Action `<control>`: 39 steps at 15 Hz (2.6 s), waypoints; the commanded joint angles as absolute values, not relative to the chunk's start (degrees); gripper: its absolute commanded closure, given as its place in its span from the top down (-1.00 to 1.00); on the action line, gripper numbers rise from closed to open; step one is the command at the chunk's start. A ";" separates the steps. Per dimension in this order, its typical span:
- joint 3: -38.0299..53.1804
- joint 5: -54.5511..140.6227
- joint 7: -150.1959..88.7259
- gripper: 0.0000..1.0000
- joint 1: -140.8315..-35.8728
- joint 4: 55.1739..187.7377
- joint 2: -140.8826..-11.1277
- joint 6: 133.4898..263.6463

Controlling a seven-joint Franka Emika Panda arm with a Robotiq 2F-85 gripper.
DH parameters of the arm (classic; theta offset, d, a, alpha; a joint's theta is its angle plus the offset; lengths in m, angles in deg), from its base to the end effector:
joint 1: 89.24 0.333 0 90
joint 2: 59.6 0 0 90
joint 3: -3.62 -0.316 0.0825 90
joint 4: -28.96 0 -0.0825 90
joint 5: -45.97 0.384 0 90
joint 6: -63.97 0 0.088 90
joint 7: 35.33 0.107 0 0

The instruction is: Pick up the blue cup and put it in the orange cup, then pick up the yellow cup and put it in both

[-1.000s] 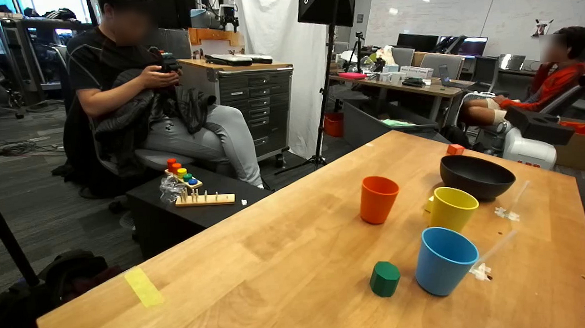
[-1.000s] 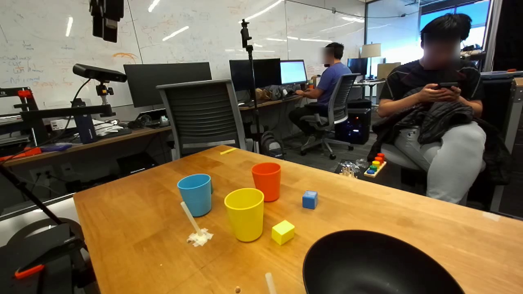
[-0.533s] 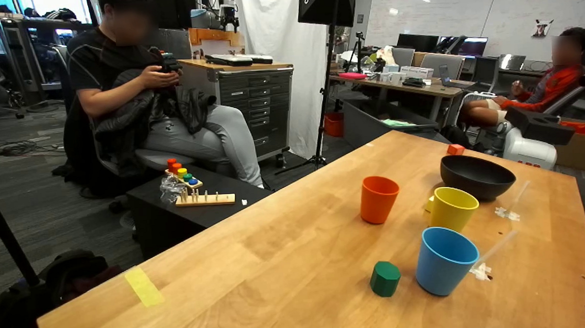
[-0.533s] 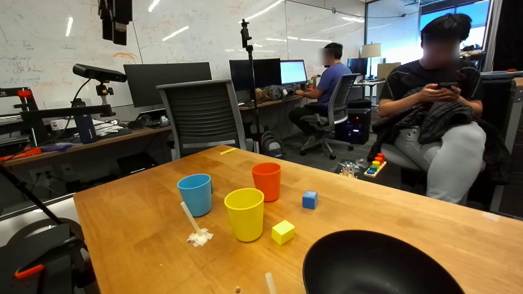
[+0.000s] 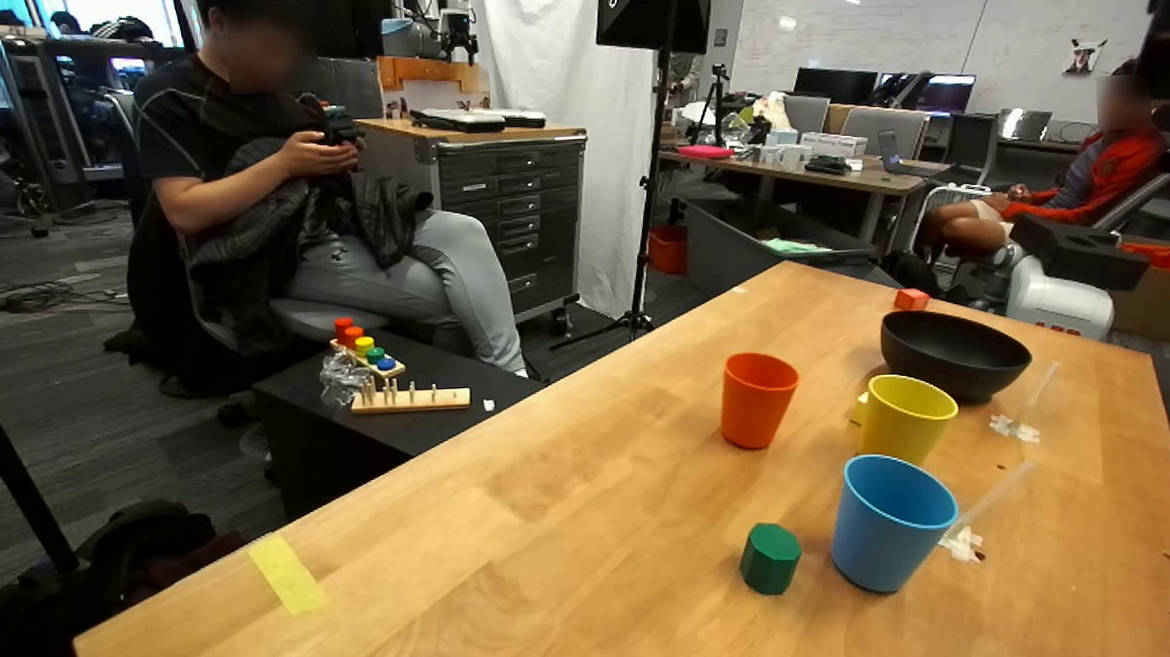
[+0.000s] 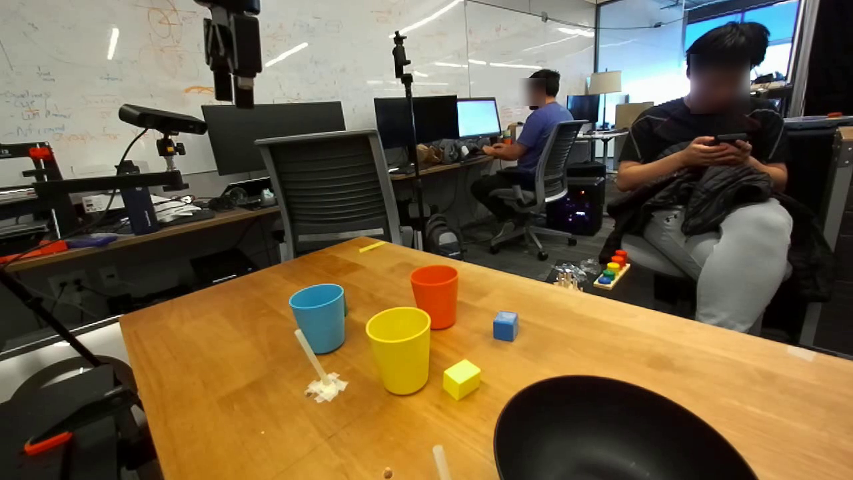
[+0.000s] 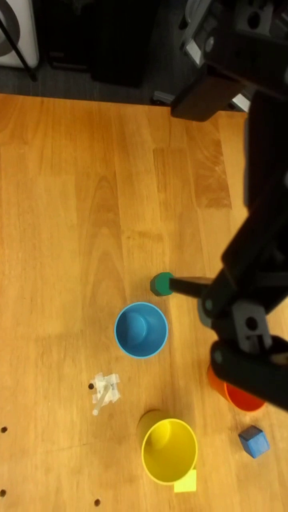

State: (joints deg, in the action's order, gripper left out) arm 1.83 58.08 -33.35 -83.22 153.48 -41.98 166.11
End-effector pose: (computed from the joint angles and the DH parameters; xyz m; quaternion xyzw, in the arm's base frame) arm 0.4470 0.0806 0.5141 -0.9941 -0.0232 0.0493 0.0936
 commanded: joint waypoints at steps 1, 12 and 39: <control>0.21 55.45 -30.87 1.00 -84.41 154.09 -44.94 169.34; 0.01 52.56 -29.87 1.00 -83.90 162.99 -48.03 182.00; 0.35 52.83 -30.18 1.00 -84.51 166.80 -66.61 202.38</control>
